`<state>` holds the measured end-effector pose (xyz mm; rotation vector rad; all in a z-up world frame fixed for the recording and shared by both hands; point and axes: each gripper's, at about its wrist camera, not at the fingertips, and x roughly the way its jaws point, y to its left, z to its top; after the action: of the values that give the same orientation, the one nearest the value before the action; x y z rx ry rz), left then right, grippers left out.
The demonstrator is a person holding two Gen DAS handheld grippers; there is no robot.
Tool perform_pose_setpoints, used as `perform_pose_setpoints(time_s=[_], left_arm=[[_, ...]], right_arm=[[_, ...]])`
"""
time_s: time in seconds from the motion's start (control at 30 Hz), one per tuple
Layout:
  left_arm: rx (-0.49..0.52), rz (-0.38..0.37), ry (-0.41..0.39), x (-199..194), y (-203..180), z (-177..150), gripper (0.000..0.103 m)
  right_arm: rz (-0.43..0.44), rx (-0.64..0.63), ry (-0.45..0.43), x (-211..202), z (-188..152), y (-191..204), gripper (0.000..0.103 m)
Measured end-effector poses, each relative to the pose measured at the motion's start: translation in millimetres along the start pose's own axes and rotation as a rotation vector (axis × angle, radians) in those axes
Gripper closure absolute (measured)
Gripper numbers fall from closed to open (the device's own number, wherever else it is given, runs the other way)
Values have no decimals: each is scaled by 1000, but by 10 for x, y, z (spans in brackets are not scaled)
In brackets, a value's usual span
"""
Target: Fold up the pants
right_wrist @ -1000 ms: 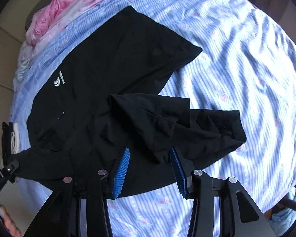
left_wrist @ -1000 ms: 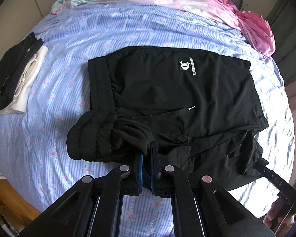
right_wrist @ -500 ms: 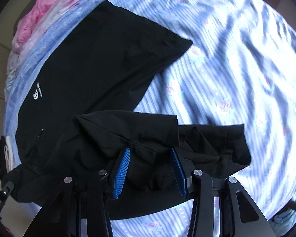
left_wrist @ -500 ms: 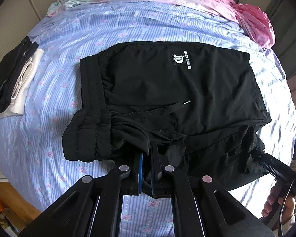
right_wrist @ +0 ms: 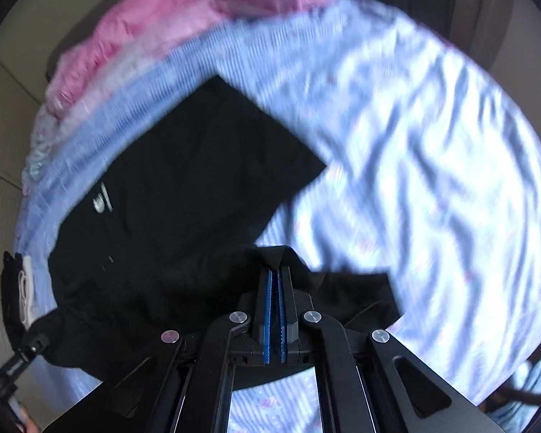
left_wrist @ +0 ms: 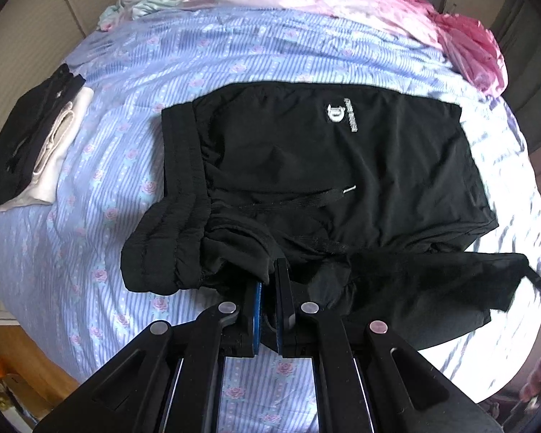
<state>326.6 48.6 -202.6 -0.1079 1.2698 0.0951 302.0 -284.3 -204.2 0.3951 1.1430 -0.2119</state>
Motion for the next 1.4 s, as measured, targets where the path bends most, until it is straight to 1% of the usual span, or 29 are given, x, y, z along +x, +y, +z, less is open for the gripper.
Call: perform_pose_setpoints(time_s=[0.1,0.27,0.4,0.43,0.53,0.63,0.73,0.93,1.0,1.13,1.2,1.3,1.33,1.37,1.4], left_arm=[[-26,-6,-52,-169,10,86,95],[-79,-19,-171,-533,85,354,95],[-102,-28,-195,-563,144,621,95],[-108,-26,-195,-520,165,716,96],[-119,-16,-187,-373,197,933,96],[-113,-5,-162,-150,206,1194,96],[-89,44,-138,114,196,1435,96],[-42,134,-106,501,232,1692,96],[-35,152,-84,662,263,1768,96],[-60,147,-23,975,335,1874,95],[-57,146,-13,1085,350,1911,95],[-23,144,-19,1165,323,1952,92],[-5,138,-22,1171,307,1965,86],[5,126,-24,1167,301,1979,75],[6,107,-28,1143,312,1982,69]], right_arm=[[3,-16,-89,-285,256,61,100],[9,-35,-247,-667,727,266,100],[14,-66,-346,-800,1049,515,100],[10,-79,-362,-776,1159,590,100],[0,-113,-380,-651,1317,772,100],[-12,-136,-366,-380,1518,899,100],[-40,-141,-331,-23,1751,1004,100],[-118,-190,-307,454,2058,1190,100],[-142,-208,-302,592,2144,1251,100],[-189,-238,-268,909,2244,1369,100],[-220,-250,-251,1067,2260,1406,100],[-246,-244,-230,1233,2253,1405,100],[-250,-235,-223,1270,2245,1390,100],[-247,-234,-211,1313,2234,1392,100],[-247,-244,-201,1337,2204,1409,99]])
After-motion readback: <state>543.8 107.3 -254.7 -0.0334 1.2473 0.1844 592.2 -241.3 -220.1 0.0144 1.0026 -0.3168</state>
